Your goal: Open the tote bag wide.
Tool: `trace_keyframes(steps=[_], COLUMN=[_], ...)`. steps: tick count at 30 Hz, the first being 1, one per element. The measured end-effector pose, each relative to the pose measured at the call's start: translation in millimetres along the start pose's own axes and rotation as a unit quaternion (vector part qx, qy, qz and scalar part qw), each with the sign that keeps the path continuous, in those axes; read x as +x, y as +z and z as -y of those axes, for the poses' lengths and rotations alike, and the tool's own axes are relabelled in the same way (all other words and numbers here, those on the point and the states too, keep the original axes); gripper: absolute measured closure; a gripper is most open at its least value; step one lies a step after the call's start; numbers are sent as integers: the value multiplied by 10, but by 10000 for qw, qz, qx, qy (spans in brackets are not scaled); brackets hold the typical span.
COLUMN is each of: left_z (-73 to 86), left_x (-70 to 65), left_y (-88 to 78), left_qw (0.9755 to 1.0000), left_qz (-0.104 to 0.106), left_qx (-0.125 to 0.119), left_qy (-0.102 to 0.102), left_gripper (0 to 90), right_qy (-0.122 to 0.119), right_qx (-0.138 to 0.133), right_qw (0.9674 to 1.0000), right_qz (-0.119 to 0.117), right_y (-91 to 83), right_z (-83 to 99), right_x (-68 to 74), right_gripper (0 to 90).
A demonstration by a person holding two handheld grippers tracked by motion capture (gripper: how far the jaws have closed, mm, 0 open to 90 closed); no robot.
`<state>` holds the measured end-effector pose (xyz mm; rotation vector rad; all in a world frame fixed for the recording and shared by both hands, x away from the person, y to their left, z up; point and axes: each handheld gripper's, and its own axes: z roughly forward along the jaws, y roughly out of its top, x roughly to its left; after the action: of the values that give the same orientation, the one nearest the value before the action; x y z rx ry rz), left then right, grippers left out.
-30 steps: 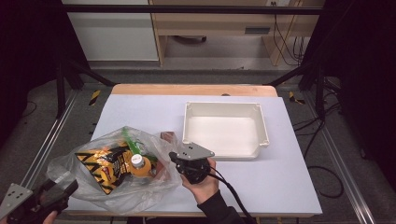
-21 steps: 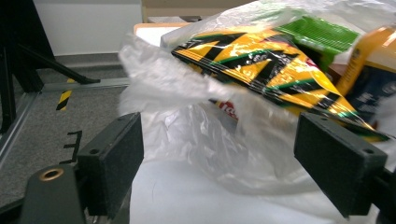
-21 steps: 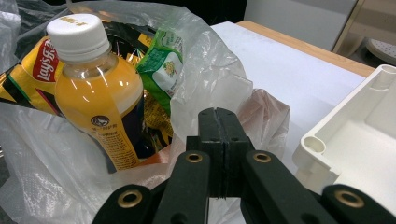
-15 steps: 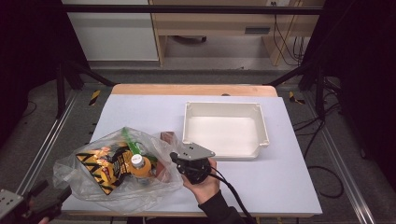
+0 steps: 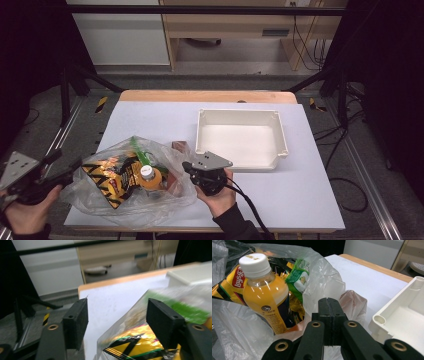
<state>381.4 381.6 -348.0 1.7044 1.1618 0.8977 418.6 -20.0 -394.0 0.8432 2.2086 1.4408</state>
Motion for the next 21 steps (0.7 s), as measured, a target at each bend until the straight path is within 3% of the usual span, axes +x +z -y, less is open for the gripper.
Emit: trace_keyframes(steps=[4, 9, 12, 16, 21], left_z=[169, 368, 432, 460, 471], left_x=[93, 171, 219, 262, 308], left_y=[200, 263, 288, 334, 420], left_qw=[9994, 9978, 9966, 9961, 9960], left_qz=[131, 166, 124, -17, -186], left_qx=[283, 585, 720, 795, 746], left_qy=[-167, -270, -385, -372, -462], left_gripper=[417, 558, 714, 898, 899], right_qy=[-20, 0, 11, -15, -18], right_qx=[-5, -19, -29, -6, -1], right_qw=[10000, 10000, 10000, 9999, 9996], right_qz=[37, 54, 67, 153, 283], right_y=[-1, 14, 44, 90, 154], right_z=[0, 0, 3, 11, 17], right_x=[-10, -28, -31, -39, -81], right_gripper=[900, 900, 900, 900, 900])
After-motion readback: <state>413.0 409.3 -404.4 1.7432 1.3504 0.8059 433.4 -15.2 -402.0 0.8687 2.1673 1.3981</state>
